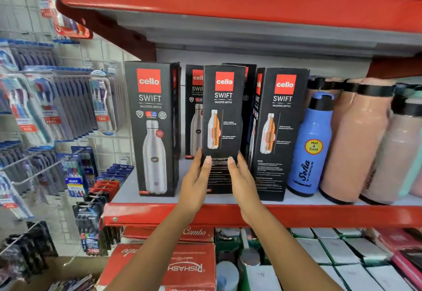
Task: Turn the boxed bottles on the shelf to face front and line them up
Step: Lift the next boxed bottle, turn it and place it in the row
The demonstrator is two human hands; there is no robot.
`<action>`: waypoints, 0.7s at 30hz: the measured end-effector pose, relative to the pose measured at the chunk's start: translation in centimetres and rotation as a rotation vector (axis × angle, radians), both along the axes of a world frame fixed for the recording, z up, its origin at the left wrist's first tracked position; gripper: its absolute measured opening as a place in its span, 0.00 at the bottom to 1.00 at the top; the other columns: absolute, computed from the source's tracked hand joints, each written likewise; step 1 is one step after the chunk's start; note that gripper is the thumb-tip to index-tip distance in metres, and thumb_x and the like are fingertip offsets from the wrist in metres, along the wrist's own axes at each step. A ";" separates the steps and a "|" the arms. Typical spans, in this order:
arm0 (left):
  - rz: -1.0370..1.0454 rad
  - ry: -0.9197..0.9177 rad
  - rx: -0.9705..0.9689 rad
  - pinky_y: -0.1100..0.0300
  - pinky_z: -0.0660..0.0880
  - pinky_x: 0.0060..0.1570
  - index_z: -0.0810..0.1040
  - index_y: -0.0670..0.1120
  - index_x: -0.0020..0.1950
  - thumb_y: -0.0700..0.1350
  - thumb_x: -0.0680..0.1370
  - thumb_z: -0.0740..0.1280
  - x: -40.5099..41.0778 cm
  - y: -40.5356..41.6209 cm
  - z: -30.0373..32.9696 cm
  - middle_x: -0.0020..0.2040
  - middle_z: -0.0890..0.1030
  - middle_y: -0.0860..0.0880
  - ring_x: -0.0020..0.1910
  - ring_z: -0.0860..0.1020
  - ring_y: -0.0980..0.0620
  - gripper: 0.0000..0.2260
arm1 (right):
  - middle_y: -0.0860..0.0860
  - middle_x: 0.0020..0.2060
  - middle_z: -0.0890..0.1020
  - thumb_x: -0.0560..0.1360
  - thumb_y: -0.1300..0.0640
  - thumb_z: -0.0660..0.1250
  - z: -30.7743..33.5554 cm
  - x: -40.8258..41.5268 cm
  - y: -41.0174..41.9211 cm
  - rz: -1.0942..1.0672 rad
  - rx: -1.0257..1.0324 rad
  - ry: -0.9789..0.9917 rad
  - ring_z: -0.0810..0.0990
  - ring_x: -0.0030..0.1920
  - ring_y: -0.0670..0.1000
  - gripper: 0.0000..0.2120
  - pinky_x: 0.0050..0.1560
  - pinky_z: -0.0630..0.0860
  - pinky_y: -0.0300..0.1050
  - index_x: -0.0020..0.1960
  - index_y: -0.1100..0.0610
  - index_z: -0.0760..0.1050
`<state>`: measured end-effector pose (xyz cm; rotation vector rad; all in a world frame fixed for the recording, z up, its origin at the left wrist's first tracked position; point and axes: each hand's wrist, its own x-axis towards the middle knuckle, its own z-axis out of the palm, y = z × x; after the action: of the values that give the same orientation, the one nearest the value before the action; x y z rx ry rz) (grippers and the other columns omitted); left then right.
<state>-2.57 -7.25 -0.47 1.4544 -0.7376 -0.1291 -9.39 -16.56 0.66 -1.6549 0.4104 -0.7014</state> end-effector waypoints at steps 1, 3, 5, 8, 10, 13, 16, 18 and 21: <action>0.007 -0.004 -0.016 0.64 0.59 0.68 0.58 0.57 0.74 0.57 0.79 0.56 0.0 0.2 -0.1 0.74 0.63 0.58 0.72 0.61 0.63 0.24 | 0.44 0.79 0.61 0.83 0.46 0.55 0.1 -0.2 0.1 0.006 0.003 -0.006 0.60 0.78 0.46 0.27 0.71 0.58 0.40 0.81 0.47 0.53; 0.025 -0.028 -0.038 0.60 0.62 0.69 0.61 0.59 0.73 0.58 0.79 0.56 -0.2 0.8 -0.2 0.70 0.69 0.61 0.70 0.66 0.62 0.22 | 0.43 0.78 0.62 0.83 0.47 0.55 0.2 -0.6 0.3 0.018 0.012 -0.022 0.60 0.78 0.45 0.27 0.71 0.58 0.40 0.80 0.47 0.54; 0.041 -0.051 -0.075 0.56 0.68 0.67 0.64 0.58 0.72 0.55 0.80 0.57 -0.5 1.4 -0.1 0.63 0.76 0.62 0.66 0.72 0.61 0.20 | 0.41 0.78 0.63 0.83 0.47 0.55 0.4 -1.2 0.7 0.025 0.018 -0.068 0.61 0.77 0.44 0.26 0.72 0.59 0.40 0.80 0.46 0.56; 0.040 -0.115 -0.146 0.49 0.71 0.66 0.68 0.54 0.70 0.51 0.80 0.58 -1.3 2.6 0.7 0.63 0.79 0.56 0.65 0.74 0.56 0.18 | 0.38 0.74 0.67 0.83 0.49 0.57 0.9 -2.2 1.4 0.029 0.016 -0.158 0.67 0.72 0.36 0.25 0.68 0.63 0.34 0.79 0.46 0.59; 0.049 -0.148 -0.199 0.49 0.70 0.67 0.71 0.54 0.68 0.46 0.80 0.59 -1.8 3.3 1.4 0.65 0.77 0.52 0.66 0.73 0.55 0.16 | 0.32 0.67 0.68 0.83 0.50 0.58 1.3 -3.1 2.0 0.032 0.041 -0.194 0.68 0.62 0.27 0.23 0.60 0.65 0.26 0.77 0.44 0.60; 0.107 -0.186 -0.255 0.53 0.72 0.66 0.76 0.51 0.64 0.41 0.79 0.62 -2.4 4.1 2.2 0.63 0.79 0.52 0.65 0.74 0.57 0.15 | 0.28 0.60 0.68 0.82 0.48 0.58 1.7 -4.3 2.6 0.049 0.095 -0.227 0.67 0.58 0.25 0.24 0.55 0.63 0.23 0.78 0.45 0.60; 0.151 -0.216 -0.237 0.51 0.69 0.68 0.78 0.52 0.62 0.44 0.76 0.66 -2.5 4.5 2.4 0.65 0.76 0.53 0.67 0.71 0.58 0.14 | 0.30 0.63 0.70 0.82 0.47 0.58 2.2 -5.0 2.8 0.053 0.136 -0.234 0.69 0.58 0.26 0.25 0.58 0.63 0.26 0.77 0.46 0.62; 0.119 -0.148 -0.229 0.56 0.67 0.68 0.75 0.53 0.64 0.47 0.73 0.68 -2.7 4.7 2.5 0.67 0.74 0.55 0.67 0.70 0.62 0.18 | 0.37 0.71 0.68 0.80 0.44 0.59 2.6 -5.5 2.9 0.067 0.168 -0.230 0.66 0.65 0.34 0.27 0.64 0.60 0.34 0.78 0.47 0.60; 0.038 -0.066 -0.214 0.69 0.70 0.61 0.69 0.53 0.69 0.44 0.72 0.69 -3.4 4.7 3.0 0.65 0.74 0.60 0.63 0.70 0.70 0.25 | 0.40 0.73 0.65 0.77 0.40 0.61 3.2 -5.7 2.7 0.091 0.184 -0.231 0.62 0.67 0.36 0.34 0.66 0.58 0.38 0.80 0.47 0.56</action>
<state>-5.94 -2.58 2.52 1.2722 -0.7534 0.0277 -15.05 -13.84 3.89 -1.3926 0.2252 -0.7546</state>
